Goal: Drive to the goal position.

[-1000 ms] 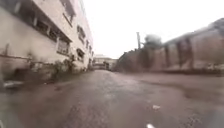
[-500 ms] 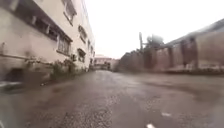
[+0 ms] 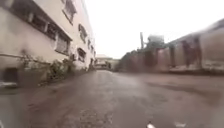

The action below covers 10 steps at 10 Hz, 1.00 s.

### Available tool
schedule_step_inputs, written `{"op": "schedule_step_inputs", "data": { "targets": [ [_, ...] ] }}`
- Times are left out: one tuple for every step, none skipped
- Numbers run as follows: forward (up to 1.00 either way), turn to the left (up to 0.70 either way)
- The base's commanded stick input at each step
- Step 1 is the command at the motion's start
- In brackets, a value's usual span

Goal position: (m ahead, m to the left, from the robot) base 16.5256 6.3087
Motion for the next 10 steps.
{"op": "schedule_step_inputs", "data": {
  "targets": [
    [0.50,0.08],
    [0.50,0.08],
    [0.50,0.08],
    [0.50,0.08],
    [0.50,0.08],
    [0.50,0.08],
    [0.50,0.08],
    [0.50,0.08],
    [0.50,0.08],
    [0.50,0.08]
  ]
}}
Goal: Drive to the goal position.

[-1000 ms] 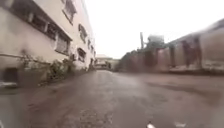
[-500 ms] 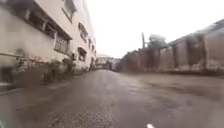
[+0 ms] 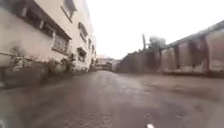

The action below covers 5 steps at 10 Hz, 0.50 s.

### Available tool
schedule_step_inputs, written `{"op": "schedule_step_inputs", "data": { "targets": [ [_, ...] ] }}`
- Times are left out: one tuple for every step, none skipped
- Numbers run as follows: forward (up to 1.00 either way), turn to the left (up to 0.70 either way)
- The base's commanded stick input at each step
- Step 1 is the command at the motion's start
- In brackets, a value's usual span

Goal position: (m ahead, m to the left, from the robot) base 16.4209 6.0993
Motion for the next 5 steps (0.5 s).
{"op": "schedule_step_inputs", "data": {
  "targets": [
    [0.50,0.08],
    [0.50,0.08],
    [0.50,0.08],
    [0.50,0.08],
    [0.50,0.08]
  ]
}}
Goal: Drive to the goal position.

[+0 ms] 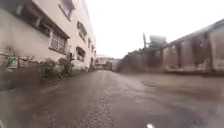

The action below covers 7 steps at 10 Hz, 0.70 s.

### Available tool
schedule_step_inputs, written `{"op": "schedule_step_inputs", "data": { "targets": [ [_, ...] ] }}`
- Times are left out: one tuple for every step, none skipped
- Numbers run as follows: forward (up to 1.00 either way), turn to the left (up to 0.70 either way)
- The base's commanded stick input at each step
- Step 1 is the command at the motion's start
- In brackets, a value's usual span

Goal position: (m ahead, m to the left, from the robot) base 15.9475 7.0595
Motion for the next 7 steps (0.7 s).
{"op": "schedule_step_inputs", "data": {
  "targets": [
    [0.50,0.08],
    [0.50,0.07],
    [0.50,0.04],
    [0.50,-0.20],
    [0.50,-0.42],
    [0.50,-0.42],
    [0.50,-0.42]
  ]
}}
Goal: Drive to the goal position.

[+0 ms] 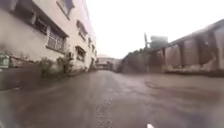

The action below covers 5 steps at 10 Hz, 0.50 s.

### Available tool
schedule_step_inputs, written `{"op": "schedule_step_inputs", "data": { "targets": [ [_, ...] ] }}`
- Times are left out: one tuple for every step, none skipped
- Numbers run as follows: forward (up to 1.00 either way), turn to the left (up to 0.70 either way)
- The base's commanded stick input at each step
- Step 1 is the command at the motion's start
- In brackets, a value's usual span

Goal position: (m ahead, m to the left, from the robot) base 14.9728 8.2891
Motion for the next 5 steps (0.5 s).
{"op": "schedule_step_inputs", "data": {
  "targets": [
    [0.50,-0.42],
    [0.50,-0.42],
    [0.50,-0.42],
    [0.50,-0.24],
    [0.50,0.01]
  ]
}}
